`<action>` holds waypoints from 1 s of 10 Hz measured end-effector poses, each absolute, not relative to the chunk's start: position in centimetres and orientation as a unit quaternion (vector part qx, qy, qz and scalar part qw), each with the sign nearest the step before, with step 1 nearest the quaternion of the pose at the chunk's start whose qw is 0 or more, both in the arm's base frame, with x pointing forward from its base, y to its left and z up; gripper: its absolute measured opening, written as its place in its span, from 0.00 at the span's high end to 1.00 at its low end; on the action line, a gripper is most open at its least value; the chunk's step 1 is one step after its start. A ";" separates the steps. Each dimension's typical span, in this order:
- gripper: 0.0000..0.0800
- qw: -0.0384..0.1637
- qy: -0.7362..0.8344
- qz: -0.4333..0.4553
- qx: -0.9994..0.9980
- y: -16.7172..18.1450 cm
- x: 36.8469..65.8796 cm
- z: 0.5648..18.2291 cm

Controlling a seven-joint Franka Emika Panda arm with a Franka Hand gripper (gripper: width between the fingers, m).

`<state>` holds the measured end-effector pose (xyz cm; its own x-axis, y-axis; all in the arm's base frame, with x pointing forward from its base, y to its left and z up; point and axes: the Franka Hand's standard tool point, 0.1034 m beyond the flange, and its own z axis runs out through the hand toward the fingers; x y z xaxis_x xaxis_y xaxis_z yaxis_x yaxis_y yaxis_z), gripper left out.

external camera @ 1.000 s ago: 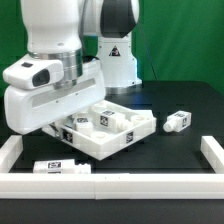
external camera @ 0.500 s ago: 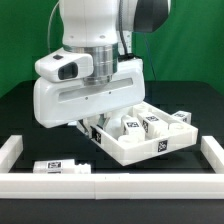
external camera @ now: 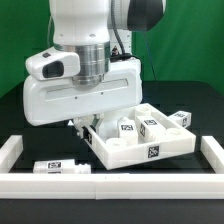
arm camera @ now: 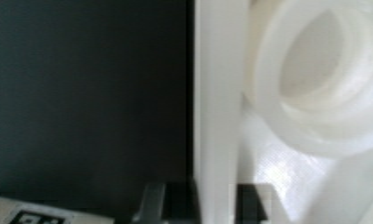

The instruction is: Assemble one leg

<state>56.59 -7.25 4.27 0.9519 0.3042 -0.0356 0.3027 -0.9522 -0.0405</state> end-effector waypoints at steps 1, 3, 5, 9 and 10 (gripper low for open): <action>0.93 0.023 -0.101 0.024 -0.994 -6.4 56.6 3.7; 0.93 0.029 -0.044 0.017 -0.998 -4.3 56.7 2.8; 0.93 0.027 -0.046 0.012 -0.999 -4.1 56.3 2.4; 0.93 0.026 -0.021 0.015 -0.999 -3.7 56.2 2.0; 0.93 0.025 0.007 0.018 -1.000 -2.6 56.1 1.7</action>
Offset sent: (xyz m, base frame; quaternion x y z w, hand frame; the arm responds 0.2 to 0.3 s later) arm -0.0007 0.0246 -0.0070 -0.0153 0.0945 0.0987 0.9905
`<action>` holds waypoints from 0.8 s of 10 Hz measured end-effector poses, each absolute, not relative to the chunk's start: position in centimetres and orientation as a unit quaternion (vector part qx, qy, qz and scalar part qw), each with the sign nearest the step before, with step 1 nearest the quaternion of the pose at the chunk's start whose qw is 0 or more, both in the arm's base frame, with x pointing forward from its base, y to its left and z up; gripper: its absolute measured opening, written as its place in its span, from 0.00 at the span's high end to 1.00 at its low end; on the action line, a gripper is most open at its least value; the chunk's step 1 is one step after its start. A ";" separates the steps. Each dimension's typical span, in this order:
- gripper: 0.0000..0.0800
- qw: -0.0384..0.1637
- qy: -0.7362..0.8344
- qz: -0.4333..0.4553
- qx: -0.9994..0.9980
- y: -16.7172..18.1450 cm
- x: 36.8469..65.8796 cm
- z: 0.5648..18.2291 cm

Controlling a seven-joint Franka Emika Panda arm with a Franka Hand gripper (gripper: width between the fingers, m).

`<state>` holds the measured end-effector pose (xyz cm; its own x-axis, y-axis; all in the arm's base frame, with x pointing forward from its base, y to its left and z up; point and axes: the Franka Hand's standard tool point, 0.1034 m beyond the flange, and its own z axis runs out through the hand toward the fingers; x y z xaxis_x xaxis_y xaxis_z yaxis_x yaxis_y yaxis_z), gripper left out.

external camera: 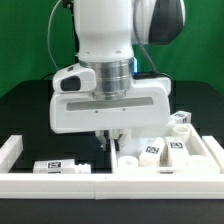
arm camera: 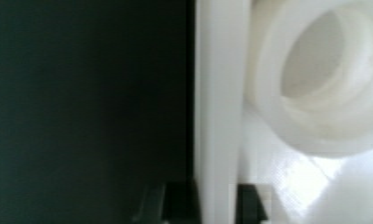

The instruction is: Assemble one leg

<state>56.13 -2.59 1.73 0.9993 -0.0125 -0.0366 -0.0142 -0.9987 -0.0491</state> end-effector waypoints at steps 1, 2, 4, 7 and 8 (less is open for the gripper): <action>0.93 0.024 0.014 0.017 -0.999 -2.1 56.4 1.5; 0.93 0.027 0.028 0.019 -0.999 -2.1 56.6 1.1; 0.93 0.027 0.027 0.020 -0.999 -2.1 56.6 0.9; 0.66 0.027 0.023 0.020 -0.999 -2.1 56.6 0.9; 0.66 0.027 0.029 0.020 -0.999 -2.0 56.6 1.0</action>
Offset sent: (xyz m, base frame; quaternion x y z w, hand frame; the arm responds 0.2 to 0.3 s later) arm 0.0156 0.0244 -0.0011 0.0445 0.0160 0.0882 0.9950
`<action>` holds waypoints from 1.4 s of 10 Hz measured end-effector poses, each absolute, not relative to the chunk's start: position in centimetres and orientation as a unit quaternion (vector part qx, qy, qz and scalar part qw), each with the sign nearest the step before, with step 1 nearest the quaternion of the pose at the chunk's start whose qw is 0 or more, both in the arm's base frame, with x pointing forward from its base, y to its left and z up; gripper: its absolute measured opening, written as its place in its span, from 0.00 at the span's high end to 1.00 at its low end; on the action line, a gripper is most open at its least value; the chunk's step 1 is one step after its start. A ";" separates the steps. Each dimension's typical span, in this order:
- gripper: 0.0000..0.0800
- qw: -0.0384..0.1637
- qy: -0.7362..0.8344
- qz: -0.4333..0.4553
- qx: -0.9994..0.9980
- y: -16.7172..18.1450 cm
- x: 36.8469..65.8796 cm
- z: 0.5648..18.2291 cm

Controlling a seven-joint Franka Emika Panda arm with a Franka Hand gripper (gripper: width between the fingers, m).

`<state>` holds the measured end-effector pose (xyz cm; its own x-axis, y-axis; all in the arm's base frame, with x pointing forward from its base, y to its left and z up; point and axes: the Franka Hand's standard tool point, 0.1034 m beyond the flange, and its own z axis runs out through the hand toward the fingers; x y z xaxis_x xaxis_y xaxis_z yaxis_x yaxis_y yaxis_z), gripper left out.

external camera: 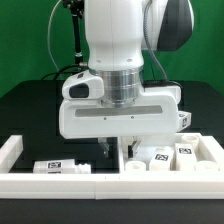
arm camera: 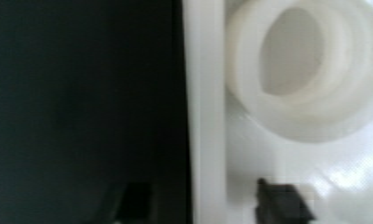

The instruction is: Assemble one leg

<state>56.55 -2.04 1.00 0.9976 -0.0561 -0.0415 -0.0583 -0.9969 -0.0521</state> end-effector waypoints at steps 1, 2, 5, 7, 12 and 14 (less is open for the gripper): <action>0.43 0.026 0.061 0.025 -0.997 -1.7 55.7 2.0; 0.28 0.025 0.093 0.032 -0.995 -0.7 54.0 3.4; 0.19 0.025 0.169 0.059 -0.984 2.2 51.8 6.5; 0.19 0.027 0.156 0.048 -0.986 2.1 52.2 6.7; 0.19 0.018 0.214 0.053 -0.975 4.7 47.9 5.9; 0.19 0.013 0.261 0.070 -0.963 7.2 45.2 4.6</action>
Offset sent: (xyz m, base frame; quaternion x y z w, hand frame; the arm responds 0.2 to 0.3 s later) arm -0.0372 0.0229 0.0306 -0.0445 -0.0186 0.1263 0.9908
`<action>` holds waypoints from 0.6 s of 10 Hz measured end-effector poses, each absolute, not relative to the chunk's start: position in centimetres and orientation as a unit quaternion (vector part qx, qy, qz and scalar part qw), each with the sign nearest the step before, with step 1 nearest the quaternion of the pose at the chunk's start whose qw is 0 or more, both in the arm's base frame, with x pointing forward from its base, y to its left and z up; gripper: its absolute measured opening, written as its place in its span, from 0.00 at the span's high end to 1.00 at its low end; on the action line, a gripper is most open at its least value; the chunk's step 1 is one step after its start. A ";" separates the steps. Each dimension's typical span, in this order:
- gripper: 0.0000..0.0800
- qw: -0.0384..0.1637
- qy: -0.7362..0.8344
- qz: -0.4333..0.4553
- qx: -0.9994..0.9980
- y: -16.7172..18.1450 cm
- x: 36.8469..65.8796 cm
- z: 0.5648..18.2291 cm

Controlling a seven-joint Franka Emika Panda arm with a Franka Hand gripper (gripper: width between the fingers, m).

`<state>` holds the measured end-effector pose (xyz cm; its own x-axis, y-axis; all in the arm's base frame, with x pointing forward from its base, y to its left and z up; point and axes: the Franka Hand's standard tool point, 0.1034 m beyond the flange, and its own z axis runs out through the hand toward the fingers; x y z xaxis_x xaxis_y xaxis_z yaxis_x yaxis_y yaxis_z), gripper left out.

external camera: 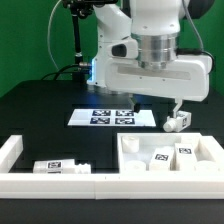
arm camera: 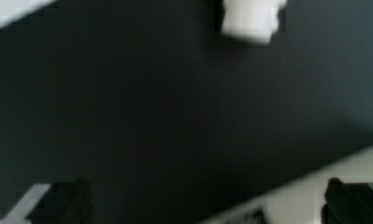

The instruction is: Assemble one leg

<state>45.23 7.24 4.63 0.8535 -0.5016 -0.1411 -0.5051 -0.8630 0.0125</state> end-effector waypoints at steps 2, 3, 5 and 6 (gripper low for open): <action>0.19 0.017 0.282 0.079 -0.956 8.5 44.6 3.9; 0.19 0.017 0.278 0.078 -0.957 8.4 44.7 4.0; 0.19 0.017 0.277 0.079 -0.957 8.5 44.7 3.9; 0.19 0.017 0.278 0.079 -0.957 8.5 44.5 3.8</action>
Offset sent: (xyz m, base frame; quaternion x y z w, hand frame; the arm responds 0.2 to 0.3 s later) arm 0.0000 0.0000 0.0000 0.0000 0.0000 0.0000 1.0000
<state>44.54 8.47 3.84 0.8330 -0.5291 -0.1615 -0.5346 -0.8450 0.0111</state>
